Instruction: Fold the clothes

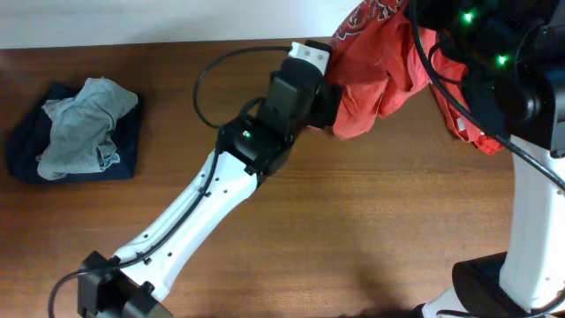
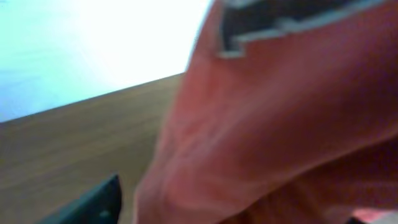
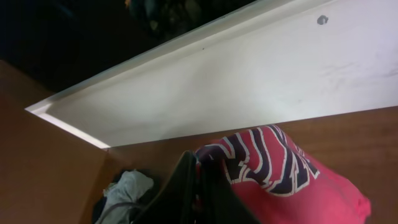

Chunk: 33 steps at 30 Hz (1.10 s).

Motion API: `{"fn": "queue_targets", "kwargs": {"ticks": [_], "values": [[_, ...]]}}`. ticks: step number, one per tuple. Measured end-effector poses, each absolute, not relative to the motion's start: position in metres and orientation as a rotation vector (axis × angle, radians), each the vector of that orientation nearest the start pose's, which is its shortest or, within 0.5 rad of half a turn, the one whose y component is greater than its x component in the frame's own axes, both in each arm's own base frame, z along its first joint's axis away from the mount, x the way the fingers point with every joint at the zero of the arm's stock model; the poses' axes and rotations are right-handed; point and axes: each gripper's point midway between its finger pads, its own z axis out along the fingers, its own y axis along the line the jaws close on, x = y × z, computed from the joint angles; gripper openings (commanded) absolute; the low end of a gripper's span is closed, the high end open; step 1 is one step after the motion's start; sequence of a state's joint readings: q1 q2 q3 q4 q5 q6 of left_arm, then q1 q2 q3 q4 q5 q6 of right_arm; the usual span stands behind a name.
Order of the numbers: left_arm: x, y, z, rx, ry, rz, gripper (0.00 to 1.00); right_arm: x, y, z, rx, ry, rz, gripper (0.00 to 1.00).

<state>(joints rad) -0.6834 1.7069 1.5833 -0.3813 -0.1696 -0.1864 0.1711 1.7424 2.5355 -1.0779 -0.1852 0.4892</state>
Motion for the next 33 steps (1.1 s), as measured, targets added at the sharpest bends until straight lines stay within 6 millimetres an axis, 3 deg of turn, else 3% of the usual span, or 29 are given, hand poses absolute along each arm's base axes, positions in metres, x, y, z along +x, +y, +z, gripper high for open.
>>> {"fn": "queue_targets", "kwargs": {"ticks": [2, 4, 13, 18, 24, 29, 33], "values": [[0.414, -0.315, 0.287, 0.437, 2.044, -0.382, 0.53, 0.416, 0.104, 0.521, 0.167, 1.893, 0.623, 0.04], [0.407, -0.326, 0.287, 0.469, 2.036, -0.403, 0.50, 0.415, 0.104, 0.520, 0.169, 1.901, 0.622, 0.04], [0.386, -0.351, 0.290, 0.533, 2.019, -0.456, 0.47, 0.421, 0.105, 0.511, 0.158, 1.923, 0.607, 0.04], [0.383, -0.349, 0.297, 0.530, 2.008, -0.463, 0.47, 0.424, 0.105, 0.508, 0.155, 1.931, 0.603, 0.04], [0.372, -0.338, 0.321, 0.521, 1.978, -0.478, 0.47, 0.424, 0.105, 0.508, 0.154, 1.932, 0.603, 0.04], [0.353, -0.344, 0.342, 0.552, 1.937, -0.541, 0.47, 0.424, 0.105, 0.509, 0.153, 1.928, 0.603, 0.04], [0.332, -0.361, 0.341, 0.620, 1.935, -0.593, 0.47, 0.424, 0.105, 0.509, 0.153, 1.927, 0.603, 0.04]]}}
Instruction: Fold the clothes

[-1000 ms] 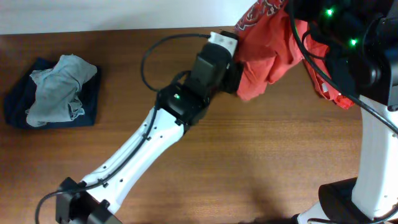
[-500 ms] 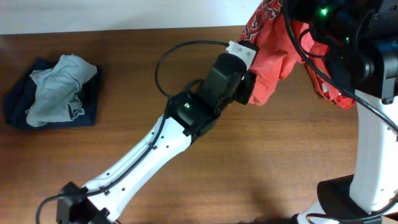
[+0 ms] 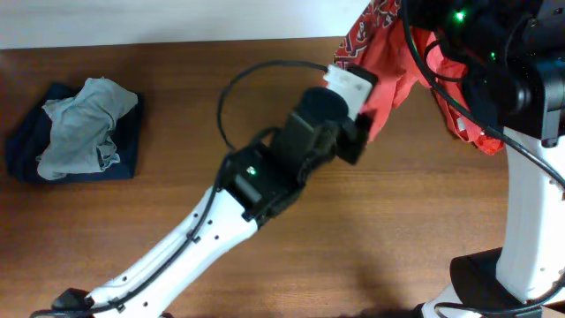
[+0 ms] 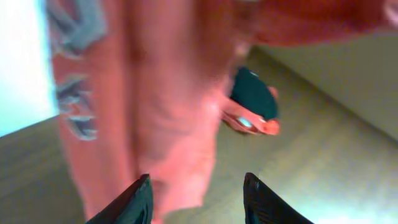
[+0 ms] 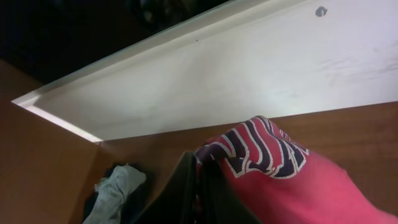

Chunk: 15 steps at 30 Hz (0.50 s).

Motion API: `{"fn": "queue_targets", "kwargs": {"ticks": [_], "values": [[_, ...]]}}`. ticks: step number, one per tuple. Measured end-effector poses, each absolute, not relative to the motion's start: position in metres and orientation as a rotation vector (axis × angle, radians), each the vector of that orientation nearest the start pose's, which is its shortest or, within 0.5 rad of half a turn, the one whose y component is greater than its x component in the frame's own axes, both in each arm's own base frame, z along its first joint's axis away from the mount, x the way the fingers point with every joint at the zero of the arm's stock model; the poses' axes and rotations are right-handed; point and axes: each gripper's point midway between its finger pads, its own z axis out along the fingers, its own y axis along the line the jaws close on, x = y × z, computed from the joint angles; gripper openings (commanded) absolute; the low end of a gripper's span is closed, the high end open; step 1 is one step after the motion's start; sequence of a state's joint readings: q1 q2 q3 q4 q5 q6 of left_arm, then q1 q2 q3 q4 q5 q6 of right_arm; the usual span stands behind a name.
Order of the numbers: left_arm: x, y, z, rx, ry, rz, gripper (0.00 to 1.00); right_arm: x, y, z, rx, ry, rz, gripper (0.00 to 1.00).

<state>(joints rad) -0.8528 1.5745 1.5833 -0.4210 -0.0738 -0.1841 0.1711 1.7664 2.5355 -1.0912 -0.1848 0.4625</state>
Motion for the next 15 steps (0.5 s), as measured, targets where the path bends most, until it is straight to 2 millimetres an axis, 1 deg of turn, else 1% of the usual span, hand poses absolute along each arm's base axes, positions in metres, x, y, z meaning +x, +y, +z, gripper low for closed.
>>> {"fn": "queue_targets", "kwargs": {"ticks": [2, 5, 6, 8, 12, 15], "values": [[0.321, -0.369, 0.337, 0.665, 1.943, -0.608, 0.47, 0.424, 0.105, 0.509, 0.153, 1.927, 0.603, 0.04], [0.313, -0.378, 0.333, 0.707, 1.938, -0.614, 0.47, 0.424, 0.106, 0.509, 0.153, 1.927, 0.604, 0.04], [0.313, -0.381, 0.330, 0.721, 1.940, -0.611, 0.47, 0.424, 0.106, 0.509, 0.151, 1.928, 0.607, 0.04], [0.316, -0.386, 0.322, 0.731, 1.944, -0.603, 0.47, 0.424, 0.107, 0.509, 0.147, 1.929, 0.613, 0.04], [0.330, -0.395, 0.299, 0.734, 1.968, -0.553, 0.47, 0.423, 0.109, 0.509, 0.138, 1.930, 0.625, 0.04], [0.337, -0.401, 0.288, 0.731, 1.971, -0.536, 0.47, 0.423, 0.109, 0.509, 0.136, 1.930, 0.625, 0.04]]}}
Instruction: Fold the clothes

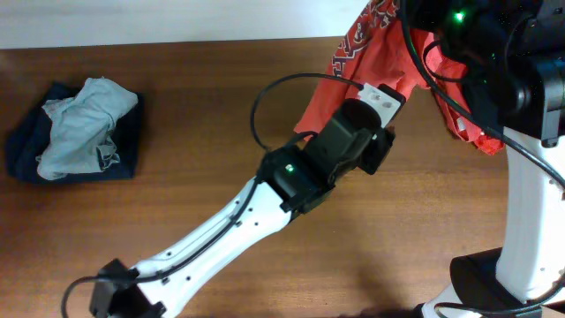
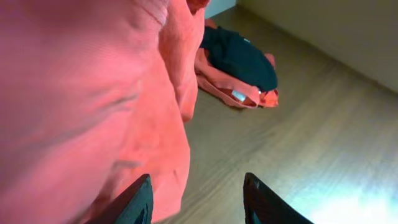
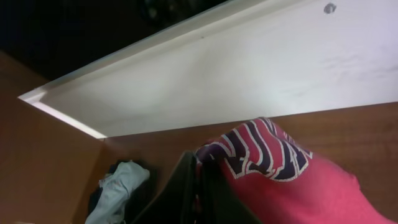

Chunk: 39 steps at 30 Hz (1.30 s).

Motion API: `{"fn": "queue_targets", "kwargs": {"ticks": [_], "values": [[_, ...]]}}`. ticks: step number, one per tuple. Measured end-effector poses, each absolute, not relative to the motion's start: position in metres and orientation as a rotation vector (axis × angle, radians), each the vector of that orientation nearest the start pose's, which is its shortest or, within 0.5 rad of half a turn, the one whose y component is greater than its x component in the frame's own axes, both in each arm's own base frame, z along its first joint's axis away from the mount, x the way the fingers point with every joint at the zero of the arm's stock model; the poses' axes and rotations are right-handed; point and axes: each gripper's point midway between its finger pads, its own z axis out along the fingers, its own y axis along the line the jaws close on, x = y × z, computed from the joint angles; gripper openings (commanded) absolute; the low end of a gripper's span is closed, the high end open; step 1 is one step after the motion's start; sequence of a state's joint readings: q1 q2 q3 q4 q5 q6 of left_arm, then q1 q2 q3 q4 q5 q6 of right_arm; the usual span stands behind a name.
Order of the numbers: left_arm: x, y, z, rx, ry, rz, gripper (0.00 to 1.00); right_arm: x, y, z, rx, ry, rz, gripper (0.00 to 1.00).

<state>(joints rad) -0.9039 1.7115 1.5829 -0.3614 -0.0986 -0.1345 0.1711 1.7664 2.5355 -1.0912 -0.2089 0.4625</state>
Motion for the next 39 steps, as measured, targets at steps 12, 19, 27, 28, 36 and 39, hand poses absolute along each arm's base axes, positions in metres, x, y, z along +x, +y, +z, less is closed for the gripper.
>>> {"fn": "queue_targets", "kwargs": {"ticks": [12, 19, 27, 28, 36, 39], "values": [[0.360, -0.393, 0.277, 0.648, 1.970, -0.402, 0.47, 0.422, 0.111, 0.509, 0.105, 1.931, 0.622, 0.04], [0.369, -0.386, 0.284, 0.593, 1.946, -0.347, 0.47, 0.422, 0.112, 0.509, 0.088, 1.932, 0.613, 0.04], [0.375, -0.379, 0.288, 0.548, 1.932, -0.294, 0.39, 0.421, 0.111, 0.508, 0.078, 1.938, 0.604, 0.04], [0.377, -0.377, 0.289, 0.538, 1.928, -0.283, 0.37, 0.421, 0.111, 0.507, 0.077, 1.938, 0.603, 0.04], [0.387, -0.368, 0.303, 0.455, 1.877, -0.230, 0.01, 0.418, 0.115, 0.503, 0.066, 1.959, 0.622, 0.04], [0.390, -0.366, 0.306, 0.436, 1.867, -0.214, 0.01, 0.417, 0.117, 0.503, 0.056, 1.963, 0.636, 0.04]]}}
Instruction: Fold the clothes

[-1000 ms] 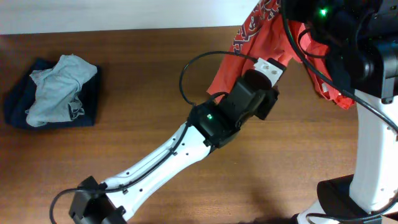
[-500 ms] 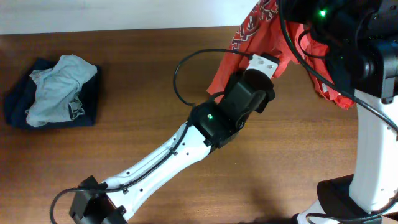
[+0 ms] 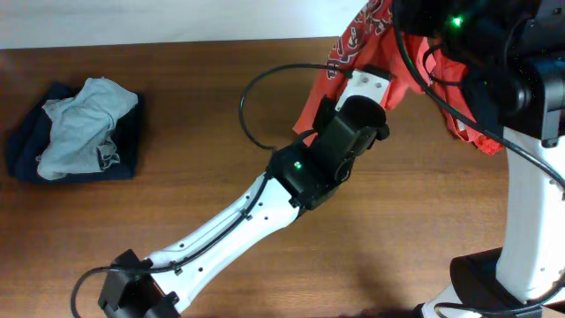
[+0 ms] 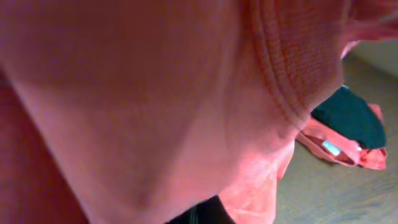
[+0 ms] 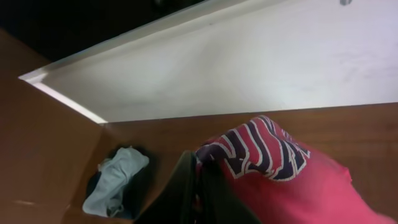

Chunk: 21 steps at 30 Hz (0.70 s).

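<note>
A red shirt (image 3: 316, 99) with a navy and white print (image 5: 264, 152) hangs above the back of the wooden table (image 3: 265, 97). My right gripper (image 5: 199, 163) is shut on its printed edge and holds it up at the top right. My left gripper (image 4: 200, 214) is at a lower part of the same shirt, its dark fingers drawn close together with red cloth (image 4: 155, 93) over them. In the overhead view the left gripper (image 3: 362, 88) sits against the hanging cloth. The pinched spot itself is hidden by fabric.
A grey garment (image 3: 84, 124) lies on a folded navy one (image 3: 132, 150) at the table's left end. More red cloth with a dark teal piece (image 4: 348, 118) lies at the right, under the right arm (image 3: 530, 203). A white wall runs along the back.
My left gripper stood open just right of the hanging shirt. Now it is a little left and further back, shut into the cloth. The right gripper still holds the shirt up.
The right gripper held the red shirt raised at every moment. My left gripper was first against the shirt's left side, then open beside it, then open further right under the hanging edge, and now it is shut on the cloth.
</note>
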Motion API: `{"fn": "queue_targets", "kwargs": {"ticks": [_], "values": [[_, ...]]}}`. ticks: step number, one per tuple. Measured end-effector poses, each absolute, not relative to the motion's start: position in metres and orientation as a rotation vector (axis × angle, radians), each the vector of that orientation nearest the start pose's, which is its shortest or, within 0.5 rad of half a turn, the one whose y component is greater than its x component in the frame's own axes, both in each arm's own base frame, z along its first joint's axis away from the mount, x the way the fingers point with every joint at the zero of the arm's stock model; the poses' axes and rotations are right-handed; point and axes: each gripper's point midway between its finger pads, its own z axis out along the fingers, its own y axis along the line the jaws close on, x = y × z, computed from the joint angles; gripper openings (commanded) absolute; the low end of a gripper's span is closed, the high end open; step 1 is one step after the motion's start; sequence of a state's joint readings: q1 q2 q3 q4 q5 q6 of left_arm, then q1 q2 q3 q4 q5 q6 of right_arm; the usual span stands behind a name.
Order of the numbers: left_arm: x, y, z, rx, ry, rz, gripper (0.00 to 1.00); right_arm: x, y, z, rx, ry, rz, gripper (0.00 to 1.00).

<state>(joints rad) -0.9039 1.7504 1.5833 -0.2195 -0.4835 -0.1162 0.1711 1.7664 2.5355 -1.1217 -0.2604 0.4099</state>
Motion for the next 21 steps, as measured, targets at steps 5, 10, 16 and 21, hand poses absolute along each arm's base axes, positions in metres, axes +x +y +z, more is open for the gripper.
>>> {"fn": "queue_targets", "kwargs": {"ticks": [5, 10, 16, 21], "values": [[0.395, -0.354, 0.309, 0.383, 1.858, -0.145, 0.01, 0.416, 0.118, 0.501, 0.041, 1.973, 0.635, 0.04], [0.395, -0.341, 0.319, 0.348, 1.842, -0.086, 0.01, 0.414, 0.118, 0.498, 0.029, 1.986, 0.624, 0.04], [0.376, -0.312, 0.363, 0.308, 1.802, -0.092, 0.01, 0.413, 0.116, 0.492, 0.007, 2.007, 0.594, 0.18], [0.358, -0.283, 0.400, 0.269, 1.766, -0.110, 0.01, 0.412, 0.111, 0.486, 0.007, 2.028, 0.546, 0.19]]}}
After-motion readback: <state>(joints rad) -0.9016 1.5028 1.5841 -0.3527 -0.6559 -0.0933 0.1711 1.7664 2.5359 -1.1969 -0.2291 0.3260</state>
